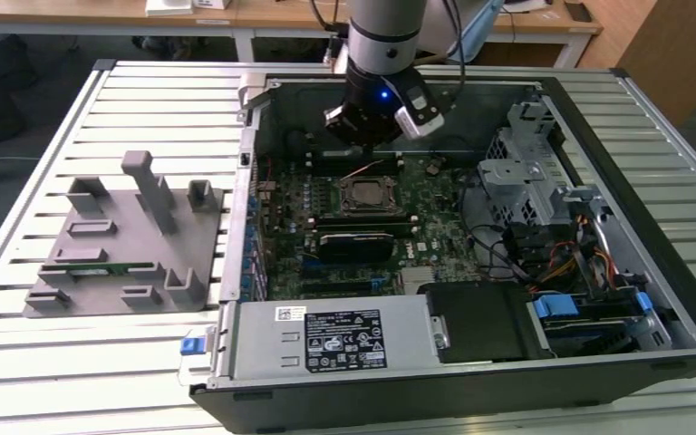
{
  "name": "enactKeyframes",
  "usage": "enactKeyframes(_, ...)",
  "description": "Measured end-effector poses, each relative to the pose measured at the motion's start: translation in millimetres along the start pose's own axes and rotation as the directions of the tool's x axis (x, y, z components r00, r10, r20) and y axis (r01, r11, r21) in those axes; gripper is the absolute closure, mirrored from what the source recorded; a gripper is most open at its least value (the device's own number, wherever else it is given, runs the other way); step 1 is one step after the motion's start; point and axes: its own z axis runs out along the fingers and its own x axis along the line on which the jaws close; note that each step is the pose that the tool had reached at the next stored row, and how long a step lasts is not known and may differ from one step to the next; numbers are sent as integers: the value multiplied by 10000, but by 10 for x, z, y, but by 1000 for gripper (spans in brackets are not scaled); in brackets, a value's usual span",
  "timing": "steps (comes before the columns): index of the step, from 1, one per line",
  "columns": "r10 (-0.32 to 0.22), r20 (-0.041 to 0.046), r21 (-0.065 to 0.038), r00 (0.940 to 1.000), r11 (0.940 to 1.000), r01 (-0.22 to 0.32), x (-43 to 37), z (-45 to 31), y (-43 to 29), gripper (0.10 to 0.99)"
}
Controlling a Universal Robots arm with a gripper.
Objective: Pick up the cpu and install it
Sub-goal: 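Install the first cpu locking lever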
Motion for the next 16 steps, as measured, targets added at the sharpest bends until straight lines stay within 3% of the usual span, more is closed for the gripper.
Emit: enactKeyframes(16, 24, 2, 0, 10000, 10000, -24, -88, 91, -2, 980)
